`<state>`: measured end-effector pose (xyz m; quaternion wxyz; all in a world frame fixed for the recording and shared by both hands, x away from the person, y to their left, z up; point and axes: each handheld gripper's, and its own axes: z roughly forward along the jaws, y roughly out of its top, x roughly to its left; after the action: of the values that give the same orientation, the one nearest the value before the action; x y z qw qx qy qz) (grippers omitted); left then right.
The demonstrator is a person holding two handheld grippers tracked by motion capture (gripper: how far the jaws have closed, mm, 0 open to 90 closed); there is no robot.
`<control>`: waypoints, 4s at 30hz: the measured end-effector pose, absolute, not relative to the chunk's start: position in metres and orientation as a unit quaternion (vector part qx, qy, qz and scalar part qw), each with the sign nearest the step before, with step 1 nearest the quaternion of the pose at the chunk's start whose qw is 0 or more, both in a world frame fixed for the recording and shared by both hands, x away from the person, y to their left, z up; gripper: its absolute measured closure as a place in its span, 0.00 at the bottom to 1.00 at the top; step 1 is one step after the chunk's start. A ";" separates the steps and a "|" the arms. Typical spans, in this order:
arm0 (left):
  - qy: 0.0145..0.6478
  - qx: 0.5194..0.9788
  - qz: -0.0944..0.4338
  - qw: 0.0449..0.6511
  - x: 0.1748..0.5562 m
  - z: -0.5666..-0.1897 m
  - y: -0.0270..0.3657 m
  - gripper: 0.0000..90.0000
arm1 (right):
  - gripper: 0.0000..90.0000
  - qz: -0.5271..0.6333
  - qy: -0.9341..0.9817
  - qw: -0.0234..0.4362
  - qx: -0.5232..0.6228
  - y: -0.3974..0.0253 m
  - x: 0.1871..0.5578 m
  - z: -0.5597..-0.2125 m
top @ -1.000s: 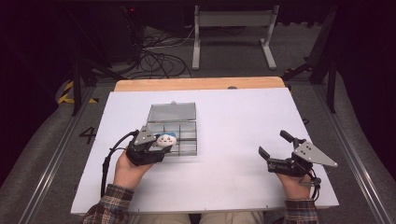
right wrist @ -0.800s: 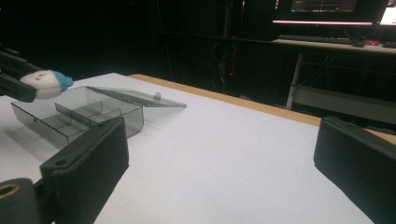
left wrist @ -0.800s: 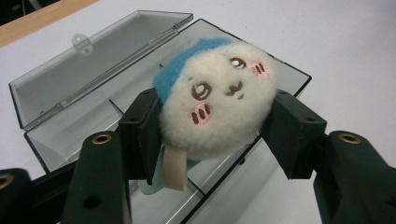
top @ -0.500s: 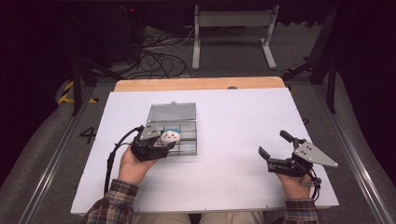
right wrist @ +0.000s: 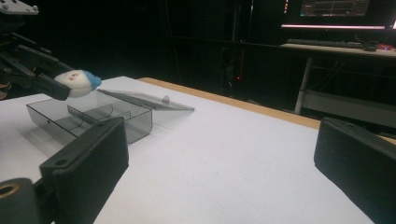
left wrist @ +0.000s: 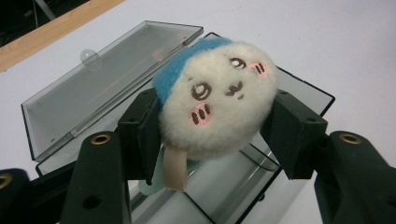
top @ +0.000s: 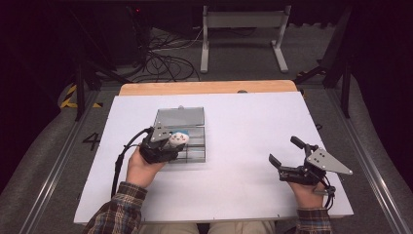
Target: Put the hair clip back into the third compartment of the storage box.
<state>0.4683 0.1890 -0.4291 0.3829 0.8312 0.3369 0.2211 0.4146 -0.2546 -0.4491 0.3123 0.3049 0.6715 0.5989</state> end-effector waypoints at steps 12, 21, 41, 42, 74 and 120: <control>0.341 0.833 0.219 0.377 0.479 -0.433 0.184 0.46 | 0.04 0.598 0.674 0.310 0.305 -0.254 0.415 -0.450; 0.341 0.837 0.220 0.368 0.488 -0.434 0.179 0.46 | 0.04 0.593 0.676 0.312 0.305 -0.253 0.415 -0.450; 0.354 0.840 0.212 0.353 0.505 -0.439 0.161 0.46 | 0.04 0.590 0.680 0.310 0.306 -0.252 0.417 -0.451; 0.354 0.841 0.215 0.349 0.506 -0.439 0.160 0.46 | 0.04 0.589 0.680 0.311 0.305 -0.252 0.417 -0.451; 0.345 0.870 0.210 0.282 0.519 -0.454 0.133 0.44 | 0.04 0.590 0.679 0.313 0.305 -0.253 0.417 -0.450; 0.345 0.848 0.182 0.358 0.513 -0.434 0.146 0.44 | 0.04 0.592 0.680 0.308 0.304 -0.252 0.418 -0.451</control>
<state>0.5129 0.1458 -0.4337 0.3582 0.8485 0.3445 0.1817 0.4177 -0.2520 -0.4511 0.3079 0.3036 0.6798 0.5924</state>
